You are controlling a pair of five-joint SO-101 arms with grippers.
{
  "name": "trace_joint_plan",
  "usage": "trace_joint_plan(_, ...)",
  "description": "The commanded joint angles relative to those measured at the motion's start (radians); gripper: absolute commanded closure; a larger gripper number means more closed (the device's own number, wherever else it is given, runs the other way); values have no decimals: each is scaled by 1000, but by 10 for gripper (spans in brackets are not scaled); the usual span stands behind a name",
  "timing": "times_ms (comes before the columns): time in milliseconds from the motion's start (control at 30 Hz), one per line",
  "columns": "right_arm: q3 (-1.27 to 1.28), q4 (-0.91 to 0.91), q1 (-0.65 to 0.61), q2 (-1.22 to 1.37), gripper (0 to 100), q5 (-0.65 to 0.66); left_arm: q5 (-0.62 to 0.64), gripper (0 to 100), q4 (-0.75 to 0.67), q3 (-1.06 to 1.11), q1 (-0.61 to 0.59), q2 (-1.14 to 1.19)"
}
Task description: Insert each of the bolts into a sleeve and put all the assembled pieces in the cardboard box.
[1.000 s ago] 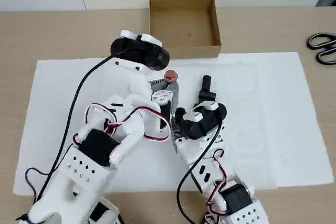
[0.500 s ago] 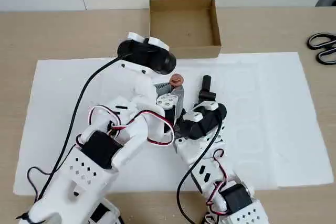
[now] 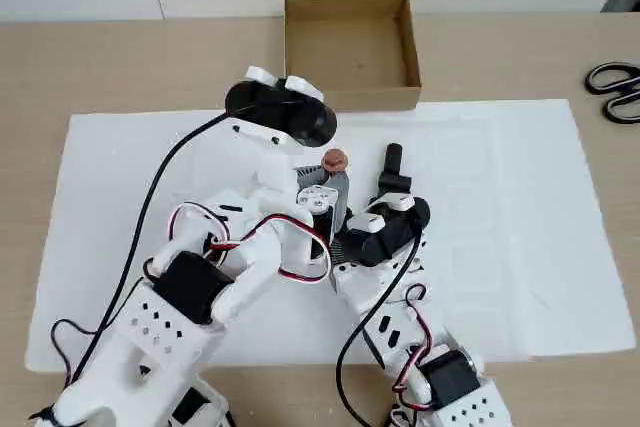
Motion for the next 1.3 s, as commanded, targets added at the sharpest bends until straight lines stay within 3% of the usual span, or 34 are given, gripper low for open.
trace_joint_plan(0, 8, -1, 1, -25, 995, -8, -3, 995, 2, -7, 2, -25)
trace_joint_plan(833, 6, -4, 1, -25, 995, -8, -8, 995, -11, -8, -2, 84)
trace_joint_plan(1267, 6, -4, 1, -25, 995, -8, -5, 995, 58, -8, 49, 86)
